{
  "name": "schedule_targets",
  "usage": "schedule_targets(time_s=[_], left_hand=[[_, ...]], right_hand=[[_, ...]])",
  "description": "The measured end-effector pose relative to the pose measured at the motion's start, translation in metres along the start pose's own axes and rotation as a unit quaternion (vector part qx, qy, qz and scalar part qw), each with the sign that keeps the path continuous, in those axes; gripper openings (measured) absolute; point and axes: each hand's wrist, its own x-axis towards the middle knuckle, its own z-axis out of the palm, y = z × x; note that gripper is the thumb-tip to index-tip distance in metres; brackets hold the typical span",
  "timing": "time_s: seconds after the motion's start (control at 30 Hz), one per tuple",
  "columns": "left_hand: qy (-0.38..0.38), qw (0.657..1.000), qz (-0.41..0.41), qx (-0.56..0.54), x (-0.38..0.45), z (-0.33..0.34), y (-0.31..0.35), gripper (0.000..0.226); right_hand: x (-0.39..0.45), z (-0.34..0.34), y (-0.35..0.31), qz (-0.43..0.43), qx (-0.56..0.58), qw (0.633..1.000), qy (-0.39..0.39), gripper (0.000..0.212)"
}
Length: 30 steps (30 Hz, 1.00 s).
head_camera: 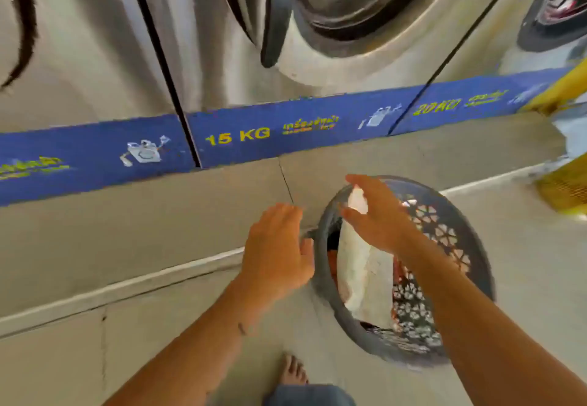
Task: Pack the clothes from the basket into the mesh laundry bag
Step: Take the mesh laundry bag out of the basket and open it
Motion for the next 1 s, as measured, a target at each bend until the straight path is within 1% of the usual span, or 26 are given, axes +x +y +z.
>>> schedule_targets(time_s=[0.03,0.1,0.13,0.17,0.23,0.3,0.33,0.4,0.47,0.53,0.57,0.63,0.7,0.77,0.83,0.87,0.93,1.0], left_hand=[[-0.019,1.0,0.01,0.006,0.002,0.024,-0.002,0.062],[-0.021,0.997,0.052,0.043,0.011,0.071,-0.012,0.066],[-0.019,0.994,0.083,0.064,0.015,0.089,-0.018,0.066],[-0.012,0.991,0.11,0.078,0.018,0.106,-0.025,0.067],[0.004,0.985,0.145,0.089,0.02,0.132,-0.042,0.071],[0.033,0.983,0.163,0.079,0.022,0.146,-0.053,0.069],[0.04,0.982,0.168,0.077,0.021,0.149,-0.054,0.068],[0.044,0.981,0.17,0.08,0.014,0.149,-0.049,0.064],[0.045,0.982,0.155,0.099,0.009,0.141,-0.041,0.057],[0.026,0.989,0.11,0.09,0.0,0.135,-0.031,0.048],[0.014,0.992,0.093,0.081,-0.009,0.133,-0.026,0.045],[-0.006,0.995,0.07,0.075,-0.025,0.128,-0.018,0.048],[-0.002,0.997,0.046,0.057,-0.041,0.122,-0.009,0.051],[0.02,0.999,0.036,0.011,-0.058,0.114,0.0,0.05],[0.046,0.997,0.033,-0.045,-0.074,0.103,0.011,0.043],[0.056,0.995,0.018,-0.078,-0.08,0.097,0.018,0.04],[0.061,0.984,-0.036,-0.162,-0.093,0.081,0.03,0.04],[0.063,0.964,-0.056,-0.254,-0.104,0.068,0.04,0.033]], right_hand=[[-0.001,0.013,0.021,0.01,-0.018,1.0,0.007,0.065],[0.002,0.037,0.064,0.054,-0.043,0.998,0.011,0.075],[0.0,0.049,0.08,0.083,-0.034,0.996,0.003,0.078],[0.001,0.062,0.097,0.097,-0.003,0.995,0.003,0.078],[0.0,0.084,0.12,0.114,0.091,0.989,0.011,0.071],[-0.001,0.102,0.133,0.141,0.158,0.977,0.023,0.064],[-0.002,0.108,0.136,0.156,0.168,0.973,0.031,0.06],[-0.009,0.115,0.134,0.151,0.178,0.97,0.065,0.043],[-0.023,0.113,0.121,0.124,0.196,0.969,0.09,0.026],[-0.039,0.107,0.107,0.097,0.178,0.975,0.089,0.021],[-0.048,0.103,0.101,0.082,0.169,0.979,0.086,0.023],[-0.067,0.094,0.088,0.041,0.147,0.985,0.081,0.035],[-0.086,0.083,0.075,0.007,0.132,0.989,0.071,0.038],[-0.103,0.073,0.065,-0.024,0.13,0.989,0.061,0.038],[-0.124,0.064,0.053,-0.053,0.134,0.988,0.051,0.037],[-0.134,0.059,0.047,-0.064,0.14,0.987,0.05,0.037],[-0.155,0.051,0.034,-0.087,0.166,0.981,0.042,0.043],[-0.172,0.046,0.025,-0.113,0.189,0.975,0.016,0.046]])
